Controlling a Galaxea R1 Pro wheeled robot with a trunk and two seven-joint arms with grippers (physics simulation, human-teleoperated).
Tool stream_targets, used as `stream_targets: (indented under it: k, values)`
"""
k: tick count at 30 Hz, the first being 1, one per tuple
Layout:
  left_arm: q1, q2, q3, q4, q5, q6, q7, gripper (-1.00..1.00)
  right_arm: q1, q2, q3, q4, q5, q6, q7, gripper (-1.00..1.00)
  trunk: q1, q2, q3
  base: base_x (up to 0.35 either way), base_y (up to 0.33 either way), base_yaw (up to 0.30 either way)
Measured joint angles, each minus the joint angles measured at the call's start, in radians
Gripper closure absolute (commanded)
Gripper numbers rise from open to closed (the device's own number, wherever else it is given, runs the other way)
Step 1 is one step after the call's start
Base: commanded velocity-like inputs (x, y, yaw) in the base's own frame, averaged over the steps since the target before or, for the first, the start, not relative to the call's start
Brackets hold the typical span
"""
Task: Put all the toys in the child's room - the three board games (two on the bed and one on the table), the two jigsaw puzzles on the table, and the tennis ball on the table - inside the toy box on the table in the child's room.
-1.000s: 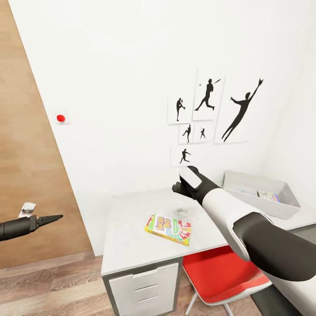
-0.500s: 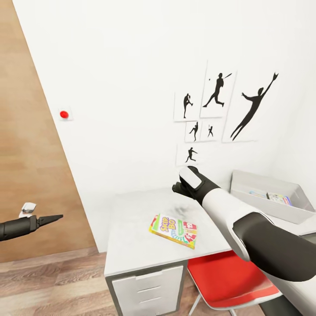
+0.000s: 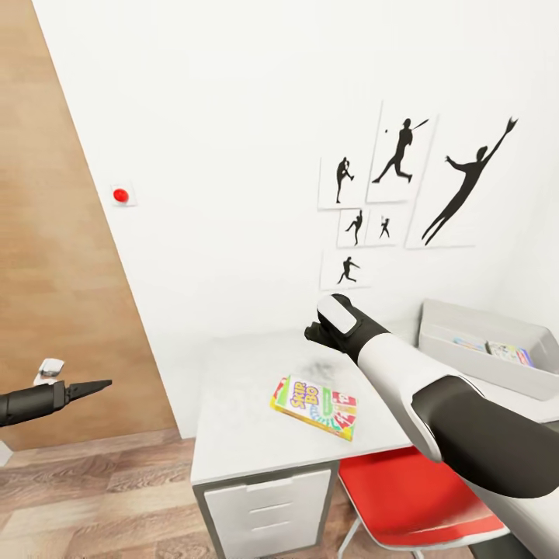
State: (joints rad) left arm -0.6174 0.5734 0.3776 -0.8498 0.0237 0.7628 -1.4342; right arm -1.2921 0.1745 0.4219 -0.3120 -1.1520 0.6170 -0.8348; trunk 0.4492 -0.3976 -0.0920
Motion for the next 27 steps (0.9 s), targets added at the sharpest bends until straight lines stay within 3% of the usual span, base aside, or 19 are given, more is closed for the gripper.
stream_targets:
  k: [5, 12, 27]
  values:
    - [0.0, 0.0, 0.0, 0.0, -0.001, 0.0, 0.0, -1.0, 0.005, 0.0, -0.003, 0.001, -0.002, -0.007, 0.0, -1.0, 0.0, 0.0, -0.008, 0.079, 0.0, 0.083]
    - [0.0, 0.0, 0.001, 0.0, -0.001, 0.0, 0.001, -1.0, 0.02, 0.0, -0.004, 0.005, -0.014, -0.078, 0.0, -1.0, 0.0, 0.0, -0.019, 0.102, -0.09, 0.083]
    - [0.0, -0.001, 0.0, 0.0, -0.002, 0.0, 0.0, -1.0, 0.023, 0.0, -0.004, 0.006, -0.012, -0.095, -0.001, -1.0, 0.0, 0.0, -0.043, 0.042, -0.076, 0.076]
